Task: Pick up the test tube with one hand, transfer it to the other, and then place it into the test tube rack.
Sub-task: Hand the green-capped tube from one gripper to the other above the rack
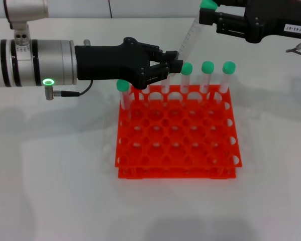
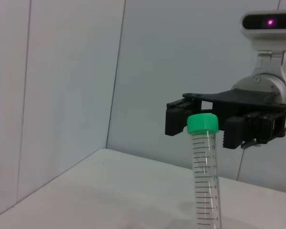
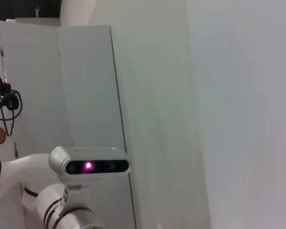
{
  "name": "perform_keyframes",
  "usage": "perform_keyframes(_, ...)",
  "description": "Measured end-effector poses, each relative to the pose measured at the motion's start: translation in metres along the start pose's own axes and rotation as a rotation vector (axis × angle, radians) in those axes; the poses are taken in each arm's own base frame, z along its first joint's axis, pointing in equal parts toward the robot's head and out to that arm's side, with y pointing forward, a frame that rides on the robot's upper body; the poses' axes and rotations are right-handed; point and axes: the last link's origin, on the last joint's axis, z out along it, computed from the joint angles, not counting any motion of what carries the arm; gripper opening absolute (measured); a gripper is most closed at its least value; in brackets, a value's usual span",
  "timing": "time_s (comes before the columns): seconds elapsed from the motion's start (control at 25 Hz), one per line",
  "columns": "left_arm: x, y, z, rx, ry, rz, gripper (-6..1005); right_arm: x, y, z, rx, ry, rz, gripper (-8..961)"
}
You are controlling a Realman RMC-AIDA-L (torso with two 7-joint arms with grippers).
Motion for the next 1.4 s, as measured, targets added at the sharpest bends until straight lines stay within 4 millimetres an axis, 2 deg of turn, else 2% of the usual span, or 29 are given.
perform_keyframes(1.4,-0.001,-0.0006,-0.0005,0.006,-0.001,0.0,160,-0.0056,-0.0011,0.0056,-0.023,0.036,-0.004,363)
